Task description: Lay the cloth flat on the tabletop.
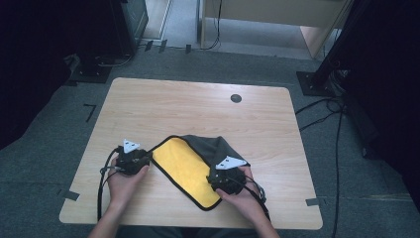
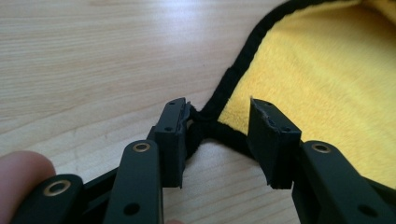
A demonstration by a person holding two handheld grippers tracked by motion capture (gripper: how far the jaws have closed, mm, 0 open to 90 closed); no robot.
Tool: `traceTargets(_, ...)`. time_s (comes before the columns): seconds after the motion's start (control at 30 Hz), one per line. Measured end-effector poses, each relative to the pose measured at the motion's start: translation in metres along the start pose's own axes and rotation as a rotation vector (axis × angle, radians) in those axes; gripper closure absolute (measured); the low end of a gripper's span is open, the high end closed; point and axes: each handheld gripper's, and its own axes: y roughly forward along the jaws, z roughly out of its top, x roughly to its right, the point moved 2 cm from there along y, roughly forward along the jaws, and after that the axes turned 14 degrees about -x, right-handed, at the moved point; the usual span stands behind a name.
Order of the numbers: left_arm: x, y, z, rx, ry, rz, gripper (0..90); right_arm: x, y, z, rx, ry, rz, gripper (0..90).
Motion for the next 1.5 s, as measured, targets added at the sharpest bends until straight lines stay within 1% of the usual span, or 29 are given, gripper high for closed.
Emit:
traceTargets(0.03, 0.002, -0.001, 0.000, 0.000, 0.007, 0.016, 58.3, 0.000, 0.002, -0.002, -0.001, -0.014, -0.021, 59.6)
traceTargets(0.07, 0.002, -0.001, 0.000, -0.001, 0.014, 0.020, 61.7, 0.000, 0.000, -0.003, -0.009, -0.020, -0.055, 74.5)
traceTargets(0.1, 0.003, -0.001, 0.000, -0.003, 0.022, 0.026, 64.3, 0.002, -0.002, -0.003, -0.019, -0.017, -0.076, 78.6)
traceTargets(0.17, 0.003, -0.002, 0.001, -0.003, 0.036, 0.041, 73.0, 0.010, -0.012, -0.002, 0.020, 0.029, -0.069, 82.1)
traceTargets(0.2, 0.002, -0.003, 0.001, -0.002, 0.041, 0.045, 77.0, 0.016, -0.019, -0.001, 0.055, 0.077, -0.063, 82.4)
traceTargets(0.23, 0.001, -0.004, 0.002, -0.005, 0.042, 0.052, 81.1, 0.028, -0.029, -0.002, 0.105, 0.135, -0.050, 82.7)
traceTargets(0.27, -0.002, -0.003, 0.002, -0.015, 0.055, 0.080, 86.2, 0.039, -0.038, -0.003, 0.152, 0.188, -0.046, 82.8)
traceTargets(0.3, -0.006, -0.002, 0.002, -0.023, 0.059, 0.077, 86.7, 0.051, -0.048, -0.006, 0.193, 0.248, -0.054, 82.8)
traceTargets(0.37, -0.015, 0.000, 0.005, -0.019, 0.049, 0.063, 86.6, 0.080, -0.066, -0.014, 0.281, 0.396, -0.078, 81.7)
traceTargets(0.4, -0.019, 0.000, 0.007, -0.021, 0.046, 0.067, 86.1, 0.095, -0.073, -0.019, 0.318, 0.469, -0.115, 77.4)
traceTargets(0.43, -0.022, 0.000, 0.009, -0.015, 0.038, 0.068, 85.0, 0.109, -0.079, -0.024, 0.338, 0.534, -0.185, 71.3)
traceTargets(0.47, -0.023, 0.000, 0.010, -0.005, 0.031, 0.067, 81.5, 0.121, -0.083, -0.029, 0.334, 0.587, -0.259, 64.4)
traceTargets(0.5, -0.022, -0.002, 0.010, 0.002, 0.025, 0.068, 76.5, 0.131, -0.086, -0.034, 0.317, 0.615, -0.309, 60.3)
traceTargets(0.57, -0.017, -0.008, 0.010, 0.039, 0.009, 0.038, 70.1, 0.138, -0.091, -0.040, 0.331, 0.609, -0.336, 56.4)
traceTargets(0.63, -0.003, -0.014, 0.008, 0.063, 0.017, 0.027, 63.6, 0.133, -0.092, -0.043, 0.345, 0.547, -0.314, 53.7)
traceTargets(0.67, 0.010, -0.015, 0.005, 0.070, 0.028, 0.014, 60.4, 0.130, -0.091, -0.042, 0.345, 0.522, -0.305, 53.8)
traceTargets(0.7, 0.023, -0.015, 0.002, 0.066, 0.057, -0.004, 57.3, 0.123, -0.086, -0.041, 0.334, 0.468, -0.277, 54.2)
traceTargets(0.77, 0.048, -0.012, -0.004, 0.045, 0.127, -0.029, 54.0, 0.111, -0.076, -0.037, 0.318, 0.391, -0.198, 54.4)
traceTargets(0.83, 0.076, -0.010, -0.010, 0.035, 0.175, -0.073, 52.2, 0.097, -0.061, -0.033, 0.291, 0.312, -0.121, 54.5)
traceTargets(0.87, 0.085, -0.010, -0.012, 0.030, 0.192, -0.080, 50.8, 0.090, -0.051, -0.031, 0.264, 0.280, -0.098, 54.8)
traceTargets(0.9, 0.098, -0.009, -0.014, 0.015, 0.225, -0.084, 49.3, 0.086, -0.046, -0.030, 0.238, 0.272, -0.093, 55.0)
traceTargets(0.93, 0.105, -0.007, -0.016, 0.008, 0.247, -0.082, 47.5, 0.083, -0.037, -0.029, 0.200, 0.260, -0.086, 54.8)
traceTargets(1.0, 0.119, -0.003, -0.021, -0.008, 0.297, -0.061, 44.5, 0.080, -0.028, -0.029, 0.152, 0.252, -0.078, 54.4)
traceTargets(1.07, 0.121, -0.003, -0.022, 0.003, 0.300, -0.040, 44.1, 0.079, -0.020, -0.031, 0.095, 0.238, -0.076, 53.2)
traceTargets(1.13, 0.117, -0.003, -0.022, -0.006, 0.292, -0.050, 42.7, 0.077, -0.014, -0.035, 0.064, 0.223, -0.089, 52.3)
traceTargets(1.2, 0.112, -0.003, -0.021, -0.012, 0.275, -0.051, 41.8, 0.075, -0.013, -0.038, 0.077, 0.207, -0.097, 51.2)
traceTargets(1.3, 0.106, -0.004, -0.020, -0.008, 0.270, -0.007, 41.8, 0.069, -0.013, -0.039, 0.075, 0.193, -0.106, 51.2)
traceTargets(1.4, 0.095, -0.004, -0.019, -0.007, 0.257, 0.020, 41.8, 0.053, -0.010, -0.041, 0.090, 0.154, -0.133, 50.0)
traceTargets(1.5, 0.081, -0.004, -0.017, -0.009, 0.231, 0.034, 41.8, 0.032, -0.008, -0.044, 0.099, 0.136, -0.129, 49.4)
